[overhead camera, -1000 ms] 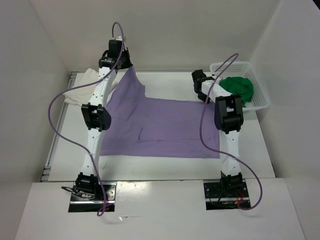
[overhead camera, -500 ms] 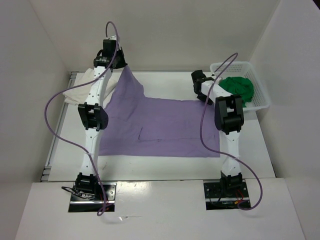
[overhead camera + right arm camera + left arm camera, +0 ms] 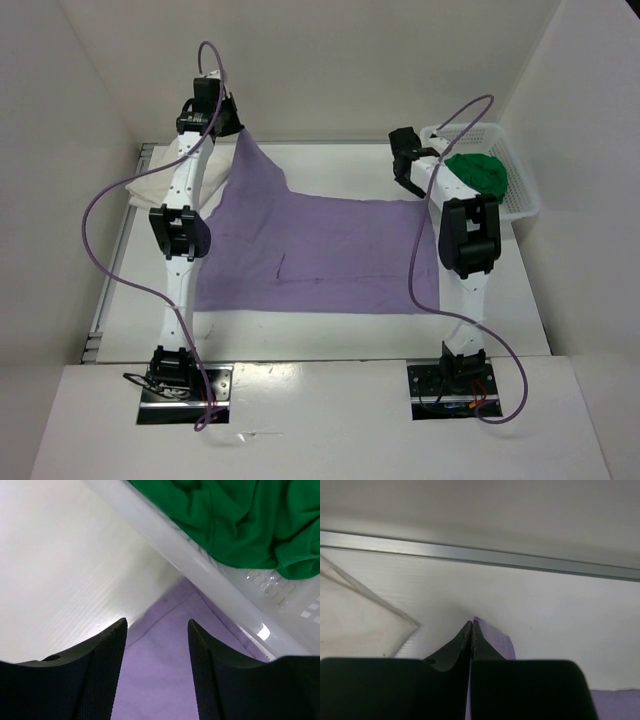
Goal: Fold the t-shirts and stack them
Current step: Grap the side of the flattened tshirt furthest away from the robot with both arms
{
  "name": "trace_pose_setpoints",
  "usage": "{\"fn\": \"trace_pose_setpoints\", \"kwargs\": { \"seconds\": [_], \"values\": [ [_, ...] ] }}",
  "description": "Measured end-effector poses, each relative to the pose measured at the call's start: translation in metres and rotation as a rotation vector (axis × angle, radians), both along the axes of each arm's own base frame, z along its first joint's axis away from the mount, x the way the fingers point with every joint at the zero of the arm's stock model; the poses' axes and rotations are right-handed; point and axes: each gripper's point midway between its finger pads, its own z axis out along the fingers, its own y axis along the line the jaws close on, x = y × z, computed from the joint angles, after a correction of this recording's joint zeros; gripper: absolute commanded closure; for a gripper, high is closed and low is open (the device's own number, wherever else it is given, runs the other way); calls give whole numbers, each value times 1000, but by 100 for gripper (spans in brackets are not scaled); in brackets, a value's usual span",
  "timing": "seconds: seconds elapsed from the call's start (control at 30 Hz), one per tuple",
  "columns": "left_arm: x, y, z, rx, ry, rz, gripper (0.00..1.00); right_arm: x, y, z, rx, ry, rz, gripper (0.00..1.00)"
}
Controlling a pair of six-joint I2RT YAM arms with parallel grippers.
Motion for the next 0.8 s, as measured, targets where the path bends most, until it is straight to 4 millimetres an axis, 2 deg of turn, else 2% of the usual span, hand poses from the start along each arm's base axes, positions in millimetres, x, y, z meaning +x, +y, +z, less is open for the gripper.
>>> {"fn": "trace_pose_setpoints", "kwargs": {
  "seconds": [0.07,0.13,0.23,0.4,0.57,0.6,0.67,0.7,0.8],
  "values": [
    [0,3,-1,-2,2,2,100,3,1,11,5,-26,0,42],
    [0,4,-2,-3,5,3,100,7,1,12,8,-34,-2,42],
    [0,7,-3,-6,9,3,100,5,2,-4,7,0,0,42],
    [0,2,-3,-20,8,-16,100,-1,4,-48,6,103,-1,42],
    [0,0,-2,-30,4,-29,100,2,6,-51,22,107,-11,42],
    [0,-1,-2,-31,4,-31,100,3,6,-51,25,109,-11,45],
    [0,-2,-2,-34,4,-35,100,6,8,-52,34,107,-10,58],
    [0,-2,-2,-34,4,-35,100,8,9,-52,37,106,-9,68],
    [0,-2,-1,-34,3,-36,100,14,12,-53,50,95,-9,82]
  ]
}}
